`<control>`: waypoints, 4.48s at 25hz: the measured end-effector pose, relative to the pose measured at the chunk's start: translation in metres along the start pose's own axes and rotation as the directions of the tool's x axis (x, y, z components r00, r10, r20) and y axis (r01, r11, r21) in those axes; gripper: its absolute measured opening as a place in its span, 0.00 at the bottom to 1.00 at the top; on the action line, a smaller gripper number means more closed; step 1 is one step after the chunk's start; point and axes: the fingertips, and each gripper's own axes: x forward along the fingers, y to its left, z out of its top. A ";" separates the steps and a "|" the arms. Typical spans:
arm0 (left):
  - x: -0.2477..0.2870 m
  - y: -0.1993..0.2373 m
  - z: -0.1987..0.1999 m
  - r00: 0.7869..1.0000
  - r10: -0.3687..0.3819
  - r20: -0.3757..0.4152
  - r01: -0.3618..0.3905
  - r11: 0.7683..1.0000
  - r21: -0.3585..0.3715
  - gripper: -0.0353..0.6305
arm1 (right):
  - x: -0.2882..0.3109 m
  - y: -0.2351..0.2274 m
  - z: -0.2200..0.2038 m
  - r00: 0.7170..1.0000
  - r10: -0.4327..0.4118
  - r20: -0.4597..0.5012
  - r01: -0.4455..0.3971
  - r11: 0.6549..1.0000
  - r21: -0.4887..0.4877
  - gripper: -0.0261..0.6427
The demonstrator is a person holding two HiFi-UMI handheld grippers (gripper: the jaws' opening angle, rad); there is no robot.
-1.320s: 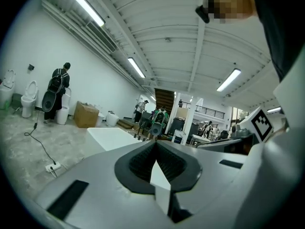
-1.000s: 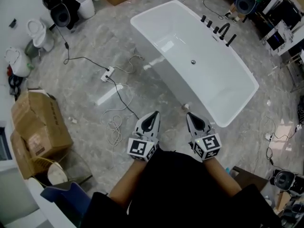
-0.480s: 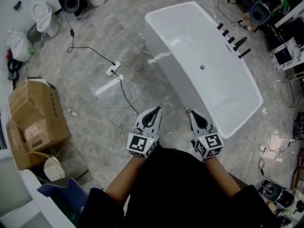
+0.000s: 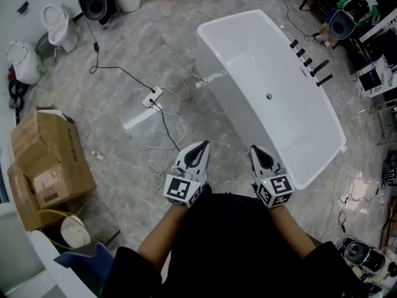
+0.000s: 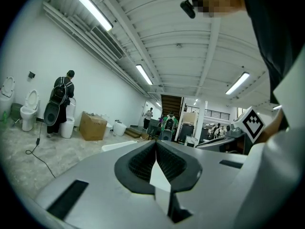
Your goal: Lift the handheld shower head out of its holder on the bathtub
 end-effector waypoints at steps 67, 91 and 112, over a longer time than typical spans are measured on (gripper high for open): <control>0.539 -0.072 -0.001 0.866 -0.407 -0.292 0.445 0.892 0.078 0.06 | 0.066 -0.498 -0.015 0.832 -0.550 -0.079 0.534 0.755 0.381 0.04; 0.628 -0.133 -0.025 0.670 -0.650 -0.359 0.674 0.735 -0.072 0.06 | 0.045 -0.657 -0.007 0.649 -0.747 -0.145 0.715 0.533 0.453 0.04; 0.733 -0.176 -0.035 0.693 -0.641 -0.331 0.671 0.741 -0.031 0.06 | 0.080 -0.823 -0.075 0.620 -0.743 -0.252 0.756 0.479 0.446 0.10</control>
